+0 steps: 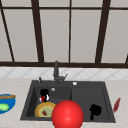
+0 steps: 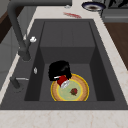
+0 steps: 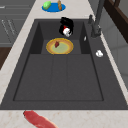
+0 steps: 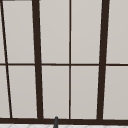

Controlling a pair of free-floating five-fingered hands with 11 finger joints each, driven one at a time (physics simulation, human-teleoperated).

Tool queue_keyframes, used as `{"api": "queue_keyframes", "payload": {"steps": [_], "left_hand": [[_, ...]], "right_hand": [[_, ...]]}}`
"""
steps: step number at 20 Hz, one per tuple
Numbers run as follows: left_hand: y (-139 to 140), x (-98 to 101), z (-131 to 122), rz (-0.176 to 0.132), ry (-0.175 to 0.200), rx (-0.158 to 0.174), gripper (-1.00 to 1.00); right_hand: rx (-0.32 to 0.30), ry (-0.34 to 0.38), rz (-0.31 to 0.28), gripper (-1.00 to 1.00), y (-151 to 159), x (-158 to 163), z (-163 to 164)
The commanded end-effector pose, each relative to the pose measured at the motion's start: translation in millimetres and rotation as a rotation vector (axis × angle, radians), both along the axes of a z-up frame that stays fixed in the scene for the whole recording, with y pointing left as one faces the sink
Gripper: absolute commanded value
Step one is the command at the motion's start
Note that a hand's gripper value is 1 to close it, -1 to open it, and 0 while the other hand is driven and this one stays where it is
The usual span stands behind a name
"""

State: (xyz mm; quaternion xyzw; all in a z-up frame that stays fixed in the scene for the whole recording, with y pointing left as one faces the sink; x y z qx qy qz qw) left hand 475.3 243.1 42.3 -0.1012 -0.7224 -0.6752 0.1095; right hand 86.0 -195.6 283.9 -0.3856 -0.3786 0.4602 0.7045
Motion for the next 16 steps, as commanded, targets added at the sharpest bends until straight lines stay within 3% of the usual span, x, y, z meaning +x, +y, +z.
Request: {"api": "queue_keyframes", "payload": {"steps": [1,9,16], "left_hand": [[24.3,-2.3,21.3,0.000,0.037,0.009,1.00],[70.3,-8.6,63.3,-0.002,0.061,0.009,1.00],[113.3,-27.5,89.3,-0.001,0.021,0.004,1.00]], "right_hand": [[0.000,0.000,0.000,0.00,0.0,0.0,0.0],[0.000,0.000,0.000,0.00,0.0,0.0,0.0],[0.000,0.000,0.000,0.00,0.0,0.0,0.0]]}}
